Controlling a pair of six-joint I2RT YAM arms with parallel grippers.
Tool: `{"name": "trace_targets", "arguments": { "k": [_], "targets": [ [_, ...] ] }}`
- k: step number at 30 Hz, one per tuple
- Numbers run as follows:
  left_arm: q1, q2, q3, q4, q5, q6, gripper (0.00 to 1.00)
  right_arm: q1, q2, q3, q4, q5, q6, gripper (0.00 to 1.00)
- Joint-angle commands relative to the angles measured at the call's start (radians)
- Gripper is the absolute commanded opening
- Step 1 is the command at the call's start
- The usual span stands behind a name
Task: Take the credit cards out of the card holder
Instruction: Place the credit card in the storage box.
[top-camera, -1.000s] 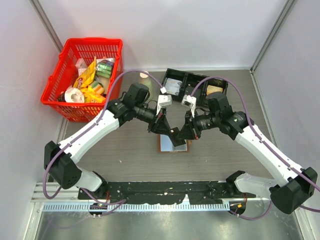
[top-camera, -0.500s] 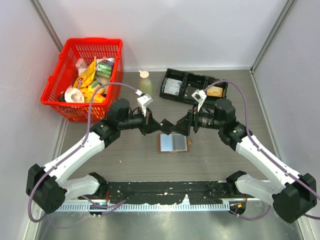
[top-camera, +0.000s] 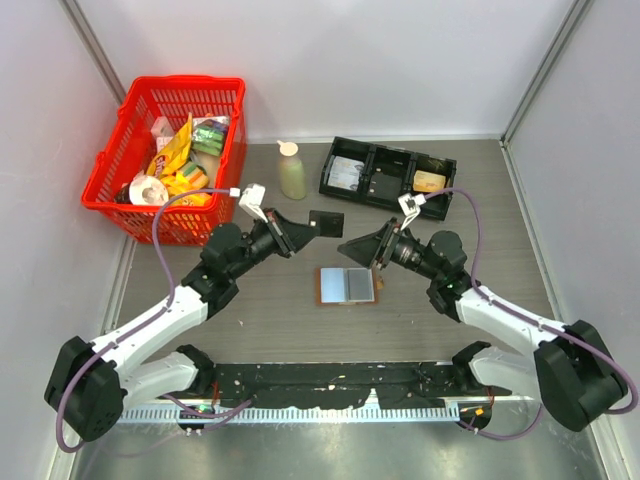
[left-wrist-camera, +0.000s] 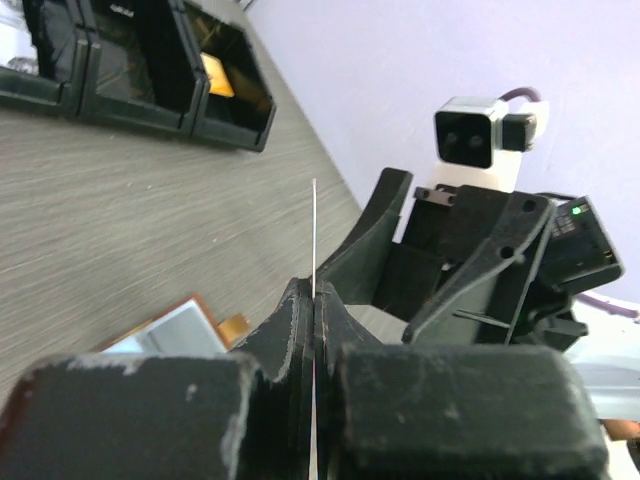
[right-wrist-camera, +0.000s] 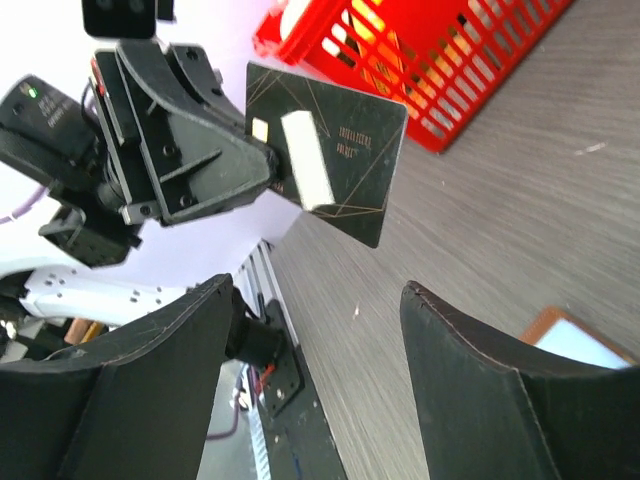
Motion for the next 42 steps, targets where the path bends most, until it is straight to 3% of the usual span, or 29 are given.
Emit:
{"name": "trace_targets", "arguments": {
  "k": [1, 5, 21, 24, 30, 32, 35, 38, 42],
  "targets": [
    [-0.004, -0.012, -0.017, 0.216, -0.03, -0.123, 0.0, 0.004, 0.066, -0.002, 0.282, 0.039, 0.095, 0.71],
    [-0.016, -0.003, -0.022, 0.238, -0.033, -0.137, 0.0, 0.004, 0.114, 0.007, 0.386, 0.036, 0.134, 0.68],
    [-0.024, -0.018, -0.042, 0.261, -0.001, -0.164, 0.0, -0.015, 0.141, 0.053, 0.466, 0.034, 0.175, 0.51],
    [-0.024, -0.025, -0.045, 0.259, 0.003, -0.163, 0.0, -0.016, 0.147, 0.059, 0.469, 0.031, 0.181, 0.41],
    [-0.024, -0.032, -0.042, 0.238, -0.007, -0.151, 0.0, -0.024, 0.152, 0.056, 0.468, 0.023, 0.189, 0.02],
    [-0.024, -0.043, -0.033, 0.198, -0.029, -0.116, 0.11, -0.039, 0.147, 0.053, 0.462, 0.016, 0.191, 0.01],
    [-0.018, -0.08, 0.015, 0.039, -0.088, -0.01, 0.5, -0.079, 0.131, 0.053, 0.439, 0.002, 0.191, 0.01],
    [-0.001, -0.129, 0.096, -0.197, -0.153, 0.134, 0.78, -0.143, 0.095, 0.074, 0.324, -0.02, 0.16, 0.01],
    [0.029, -0.17, 0.21, -0.47, -0.295, 0.294, 0.95, -0.223, 0.054, 0.157, -0.013, 0.019, -0.025, 0.01]
  ]
}}
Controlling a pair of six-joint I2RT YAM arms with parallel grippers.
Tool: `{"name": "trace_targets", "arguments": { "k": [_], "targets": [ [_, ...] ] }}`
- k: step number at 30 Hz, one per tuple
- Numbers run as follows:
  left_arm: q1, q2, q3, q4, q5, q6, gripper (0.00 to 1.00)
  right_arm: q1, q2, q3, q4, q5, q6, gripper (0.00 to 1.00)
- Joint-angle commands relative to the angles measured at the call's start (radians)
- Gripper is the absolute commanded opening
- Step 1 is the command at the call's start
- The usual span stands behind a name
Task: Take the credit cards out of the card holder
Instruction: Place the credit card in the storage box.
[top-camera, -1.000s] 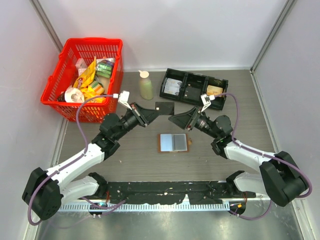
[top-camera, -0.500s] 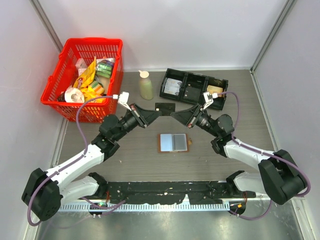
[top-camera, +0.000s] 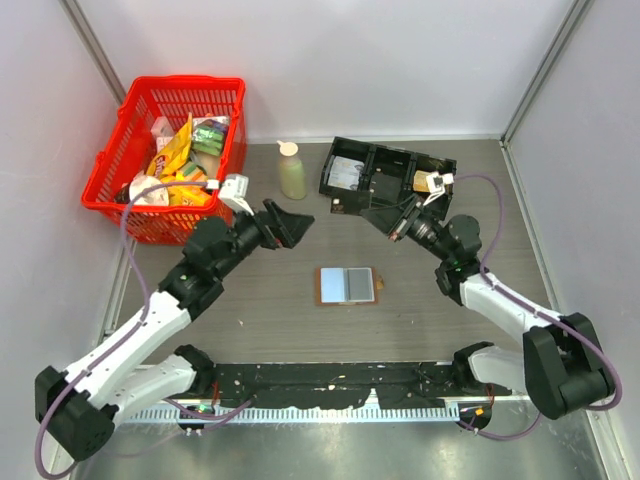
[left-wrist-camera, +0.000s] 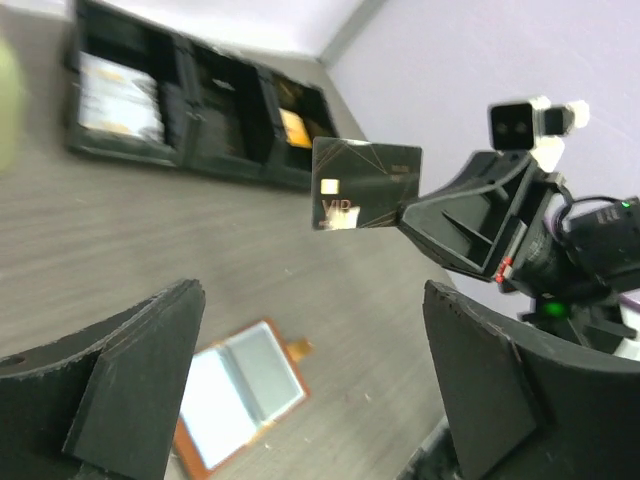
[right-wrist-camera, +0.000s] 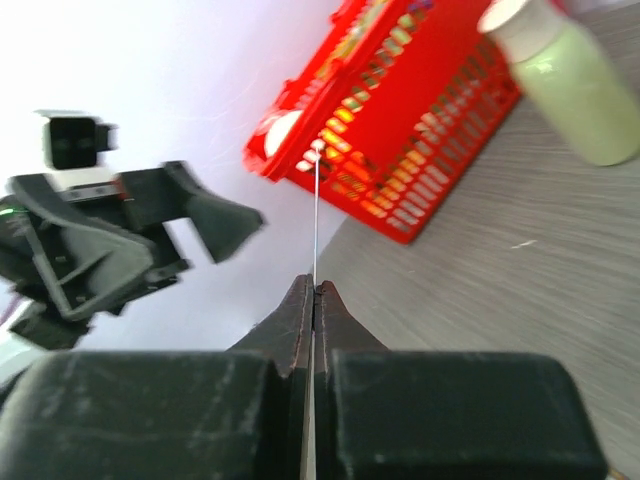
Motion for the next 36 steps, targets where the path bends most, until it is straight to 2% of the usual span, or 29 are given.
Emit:
{"name": "trace_targets", "arguments": {
  "k": [1, 5, 9, 11, 13, 15, 19, 26, 32, 36],
  "targets": [
    [0.034, -0.063, 0.155, -0.33, -0.196, 0.246, 0.98, -0.07, -0.062, 0.15, -0.407, 0.07, -0.221, 0.01],
    [0.038, -0.067, 0.232, -0.496, -0.36, 0.333, 1.0, -0.13, -0.024, 0.266, -0.667, 0.198, -0.345, 0.01],
    [0.039, -0.03, 0.321, -0.665, -0.458, 0.375, 1.0, -0.182, 0.073, 0.369, -0.785, 0.332, -0.398, 0.01],
    [0.041, -0.031, 0.333, -0.722, -0.532, 0.41, 1.0, -0.193, 0.174, 0.429, -0.804, 0.348, -0.419, 0.01],
    [0.041, -0.063, 0.292, -0.695, -0.598, 0.427, 1.0, -0.196, 0.261, 0.49, -0.812, 0.366, -0.433, 0.01],
    [0.048, -0.109, 0.235, -0.639, -0.601, 0.438, 1.0, -0.196, 0.332, 0.539, -0.824, 0.398, -0.436, 0.01],
    [0.065, -0.157, 0.221, -0.638, -0.652, 0.441, 1.0, -0.198, 0.447, 0.601, -0.798, 0.44, -0.407, 0.01],
    [0.088, -0.183, 0.201, -0.631, -0.654, 0.441, 1.0, -0.19, 0.658, 0.71, -0.723, 0.44, -0.312, 0.01],
    [0.099, -0.174, 0.203, -0.636, -0.644, 0.439, 1.0, -0.167, 0.771, 0.802, -0.704, 0.446, -0.254, 0.01],
    [0.103, -0.169, 0.203, -0.636, -0.638, 0.438, 1.0, -0.165, 0.777, 0.819, -0.742, 0.492, -0.241, 0.02]
  ]
}}
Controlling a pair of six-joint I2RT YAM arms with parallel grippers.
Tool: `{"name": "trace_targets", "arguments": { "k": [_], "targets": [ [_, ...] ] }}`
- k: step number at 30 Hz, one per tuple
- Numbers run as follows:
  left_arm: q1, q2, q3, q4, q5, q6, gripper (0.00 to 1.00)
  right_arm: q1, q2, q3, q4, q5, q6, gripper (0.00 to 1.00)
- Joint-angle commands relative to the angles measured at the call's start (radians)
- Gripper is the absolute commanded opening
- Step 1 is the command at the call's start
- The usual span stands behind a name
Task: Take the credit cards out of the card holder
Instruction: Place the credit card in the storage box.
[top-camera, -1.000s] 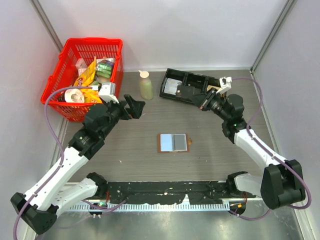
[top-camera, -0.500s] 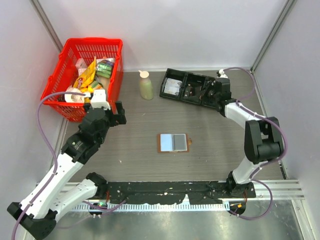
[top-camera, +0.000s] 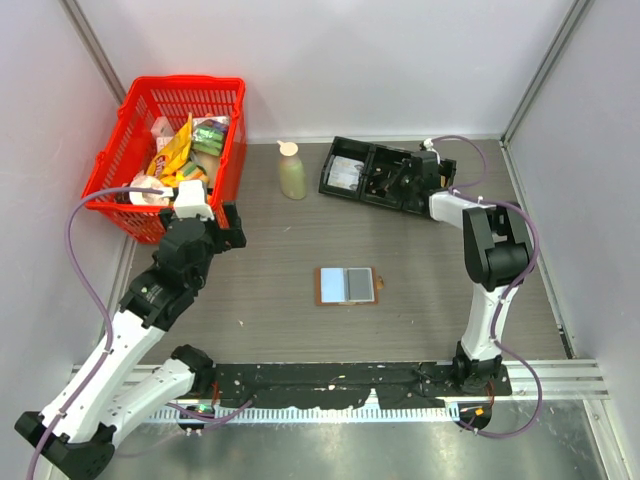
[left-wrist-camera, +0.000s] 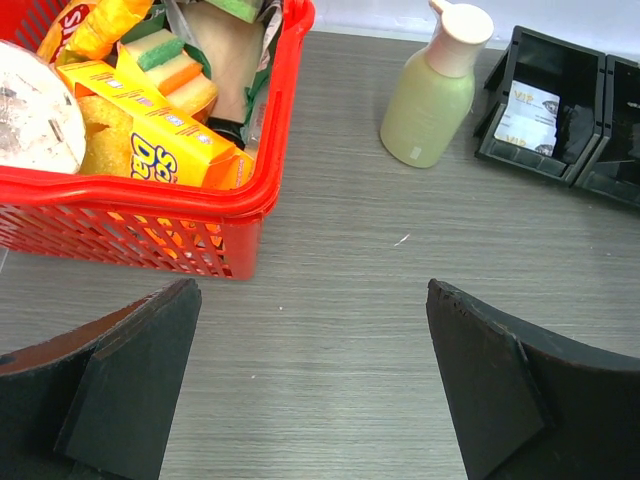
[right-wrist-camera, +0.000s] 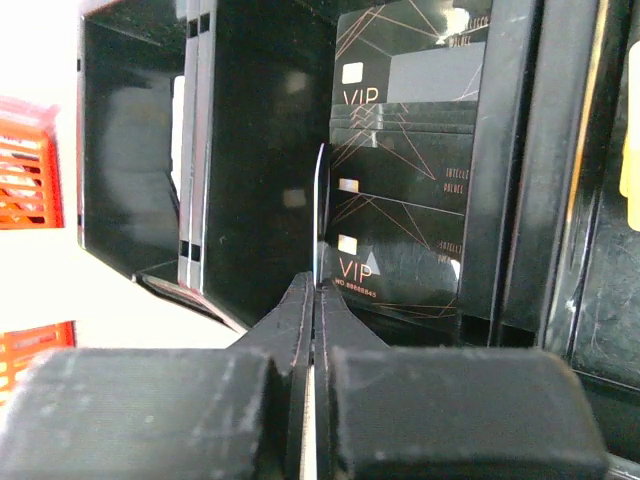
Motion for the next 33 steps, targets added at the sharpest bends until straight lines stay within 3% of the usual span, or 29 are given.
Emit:
{"name": "trace_targets", "arguments": {
  "k": [1, 2, 3, 4, 7, 11, 17, 25, 33],
  "targets": [
    [0.01, 0.003, 0.0, 0.017, -0.011, 0.012, 1.0, 0.01, -0.022, 0.048, -0.003, 0.089, 0.035, 0.07],
    [0.011, 0.005, -0.001, 0.017, -0.008, 0.01, 1.0, 0.011, -0.044, 0.041, -0.016, 0.103, 0.022, 0.16],
    [0.013, 0.008, -0.001, 0.017, -0.005, 0.01, 1.0, 0.01, -0.056, 0.025, -0.042, 0.121, 0.01, 0.2],
    [0.013, 0.009, -0.001, 0.017, 0.0, 0.009, 1.0, 0.011, -0.088, 0.021, -0.056, 0.167, -0.013, 0.32],
    [0.014, 0.017, 0.0, 0.022, 0.032, 0.007, 1.0, 0.011, -0.175, -0.008, -0.128, 0.233, -0.06, 0.5],
    [0.014, 0.018, -0.009, 0.04, 0.078, 0.005, 1.0, 0.022, -0.295, -0.05, -0.217, 0.259, -0.154, 0.59],
    [0.014, 0.075, 0.011, 0.019, 0.115, -0.027, 0.99, 0.068, -0.517, -0.176, -0.286, 0.178, -0.234, 0.62],
    [-0.01, 0.182, 0.053, 0.002, 0.29, -0.183, 0.93, 0.252, -0.751, -0.326, -0.395, 0.069, -0.257, 0.63],
    [-0.262, 0.313, -0.015, 0.117, 0.223, -0.339, 0.87, 0.376, -0.78, -0.404, -0.487, -0.023, -0.24, 0.59]
  ]
}}
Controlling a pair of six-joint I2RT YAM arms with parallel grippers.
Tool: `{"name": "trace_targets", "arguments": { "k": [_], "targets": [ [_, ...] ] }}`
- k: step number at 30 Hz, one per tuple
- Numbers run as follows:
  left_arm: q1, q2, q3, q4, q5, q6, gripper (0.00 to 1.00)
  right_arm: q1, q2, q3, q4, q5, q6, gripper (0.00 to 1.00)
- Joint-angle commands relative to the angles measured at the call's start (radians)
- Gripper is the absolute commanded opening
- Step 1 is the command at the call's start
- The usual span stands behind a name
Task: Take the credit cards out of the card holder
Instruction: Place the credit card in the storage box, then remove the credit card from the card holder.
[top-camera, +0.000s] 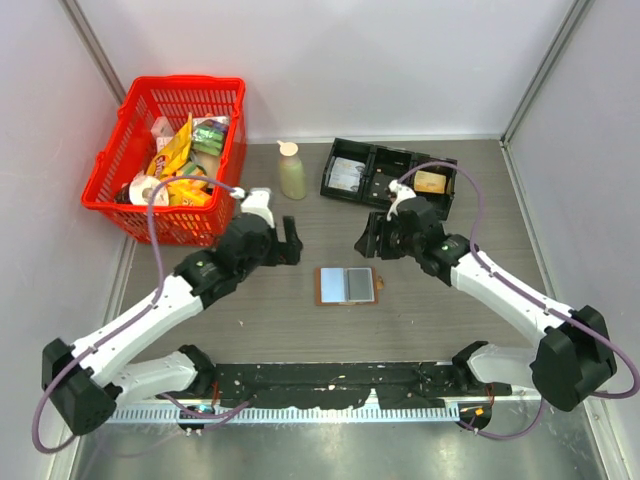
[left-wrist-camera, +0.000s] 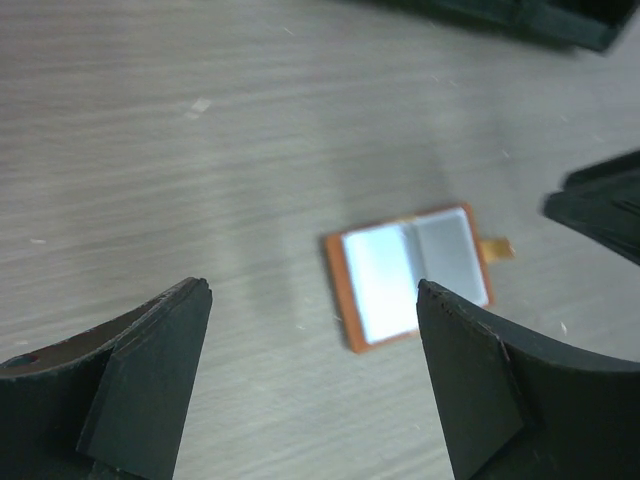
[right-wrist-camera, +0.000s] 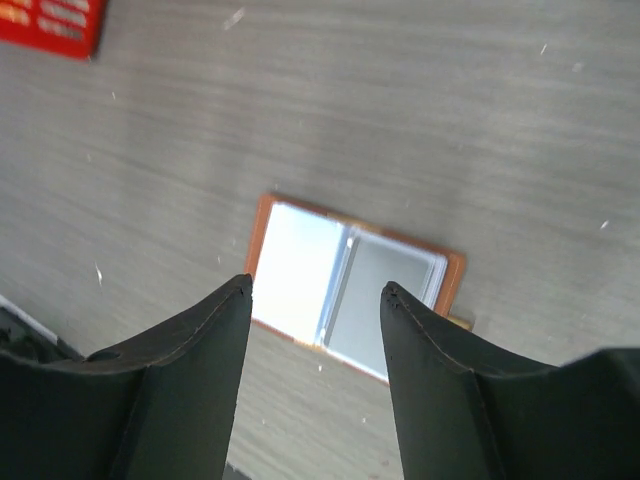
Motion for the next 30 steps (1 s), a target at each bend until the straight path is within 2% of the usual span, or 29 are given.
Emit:
{"name": "trace_targets", "arguments": {
  "k": [1, 5, 8, 12, 13, 16, 24, 27, 30],
  "targets": [
    [-0.13, 0.074, -0.026, 0.12, -0.02, -0.136, 0.87, 0.039, -0.006, -0.029, -0.051, -0.04, -0.006, 0.58],
    [-0.21, 0.163, -0.046, 0.196, -0.048, -0.173, 0.82, 0.054, 0.044, -0.043, -0.065, -0.031, -0.004, 0.51],
    [-0.232, 0.235, -0.046, 0.216, -0.037, -0.193, 0.81, 0.083, 0.094, -0.045, -0.079, -0.004, 0.002, 0.5],
    [-0.252, 0.3, -0.053, 0.248, -0.013, -0.222, 0.73, 0.094, 0.147, -0.048, -0.082, 0.023, 0.011, 0.5],
    [-0.255, 0.315, -0.056, 0.26, -0.005, -0.228, 0.73, 0.098, 0.157, -0.051, -0.079, 0.027, 0.013, 0.5],
    [-0.259, 0.352, -0.064, 0.285, 0.018, -0.243, 0.63, 0.102, 0.184, -0.055, -0.072, 0.056, 0.02, 0.5],
    [-0.261, 0.464, -0.09, 0.369, 0.085, -0.311, 0.57, 0.109, 0.238, -0.069, -0.063, 0.089, 0.036, 0.49],
    [-0.261, 0.492, -0.09, 0.371, 0.081, -0.323, 0.5, 0.112, 0.256, -0.08, -0.034, 0.063, 0.043, 0.49],
    [-0.261, 0.51, -0.101, 0.369, 0.075, -0.337, 0.47, 0.112, 0.267, -0.089, -0.022, 0.049, 0.048, 0.49]
  ]
}}
